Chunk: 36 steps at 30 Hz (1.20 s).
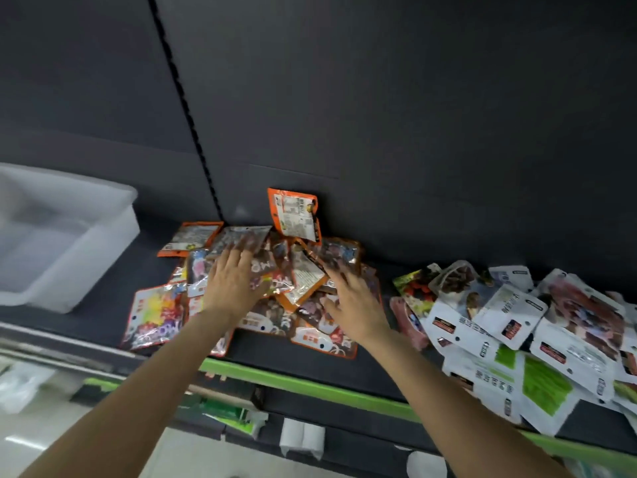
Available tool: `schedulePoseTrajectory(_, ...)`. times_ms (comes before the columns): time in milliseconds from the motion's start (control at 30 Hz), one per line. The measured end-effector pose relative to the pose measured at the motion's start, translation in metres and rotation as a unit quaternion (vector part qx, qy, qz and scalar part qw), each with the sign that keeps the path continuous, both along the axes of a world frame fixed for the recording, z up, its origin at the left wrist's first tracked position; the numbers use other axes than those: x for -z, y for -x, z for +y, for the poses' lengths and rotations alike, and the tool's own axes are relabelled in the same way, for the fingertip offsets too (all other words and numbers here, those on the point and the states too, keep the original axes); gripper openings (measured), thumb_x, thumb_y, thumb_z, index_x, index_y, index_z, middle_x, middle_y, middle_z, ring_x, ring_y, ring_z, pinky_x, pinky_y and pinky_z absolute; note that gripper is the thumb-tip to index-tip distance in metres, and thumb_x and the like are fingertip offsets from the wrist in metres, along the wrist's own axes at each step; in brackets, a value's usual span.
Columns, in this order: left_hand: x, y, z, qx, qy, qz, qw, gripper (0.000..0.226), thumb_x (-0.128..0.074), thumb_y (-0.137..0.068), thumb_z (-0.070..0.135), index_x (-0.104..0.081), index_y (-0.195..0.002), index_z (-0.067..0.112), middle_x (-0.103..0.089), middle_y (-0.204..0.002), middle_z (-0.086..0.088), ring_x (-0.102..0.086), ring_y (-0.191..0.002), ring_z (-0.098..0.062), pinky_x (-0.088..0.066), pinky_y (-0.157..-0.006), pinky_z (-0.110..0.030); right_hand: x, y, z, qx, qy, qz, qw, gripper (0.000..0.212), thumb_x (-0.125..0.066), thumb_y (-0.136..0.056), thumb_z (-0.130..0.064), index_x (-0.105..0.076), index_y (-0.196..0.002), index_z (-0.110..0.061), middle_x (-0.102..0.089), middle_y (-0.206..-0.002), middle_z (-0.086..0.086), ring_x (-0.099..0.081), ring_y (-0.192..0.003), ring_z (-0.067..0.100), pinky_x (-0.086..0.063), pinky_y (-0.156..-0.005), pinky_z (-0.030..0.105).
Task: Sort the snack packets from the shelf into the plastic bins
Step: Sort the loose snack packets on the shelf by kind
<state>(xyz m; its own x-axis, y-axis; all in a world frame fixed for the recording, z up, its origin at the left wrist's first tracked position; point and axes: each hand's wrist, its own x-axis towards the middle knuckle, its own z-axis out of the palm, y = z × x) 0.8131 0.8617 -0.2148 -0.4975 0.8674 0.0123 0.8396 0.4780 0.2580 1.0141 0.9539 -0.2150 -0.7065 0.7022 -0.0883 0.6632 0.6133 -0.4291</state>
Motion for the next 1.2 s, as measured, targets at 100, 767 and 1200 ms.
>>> schedulePoseTrajectory(100, 0.007, 0.043, -0.004, 0.087, 0.063, 0.068, 0.992, 0.067, -0.04, -0.094, 0.053, -0.022, -0.148, 0.017, -0.029, -0.151, -0.005, -0.019, -0.141, -0.028, -0.013, -0.115, -0.042, 0.002, 0.051, -0.01, -0.005, 0.004, -0.03, 1.0, 0.064, -0.042, -0.098, -0.041, -0.01, -0.152, -0.03, 0.008, -0.16, -0.003, -0.022, -0.142, 0.026, -0.027, -0.112, 0.04)
schedulePoseTrajectory(767, 0.029, 0.123, -0.023, 0.195, 0.055, -0.059, 0.977, 0.068, -0.05, -0.091, 0.05, -0.011, -0.146, 0.044, -0.001, -0.158, 0.01, 0.002, -0.146, -0.02, -0.009, -0.117, -0.052, 0.015, 0.143, -0.021, 0.099, -0.056, -0.196, 0.974, 0.071, -0.033, -0.093, -0.061, 0.01, -0.147, -0.043, -0.007, -0.158, 0.01, -0.004, -0.146, 0.035, -0.013, -0.116, 0.055)
schedulePoseTrajectory(1200, 0.0, 0.156, -0.011, 0.007, -0.226, -0.273, 0.935, 0.054, -0.043, -0.096, 0.001, -0.038, -0.142, 0.028, -0.048, -0.138, -0.007, -0.053, -0.118, -0.02, -0.043, -0.096, -0.023, -0.004, 0.129, -0.009, 0.183, -0.038, -0.13, 0.974, 0.081, -0.065, -0.084, -0.045, -0.02, -0.149, -0.028, -0.024, -0.151, 0.01, -0.028, -0.137, 0.031, -0.038, -0.106, 0.043)
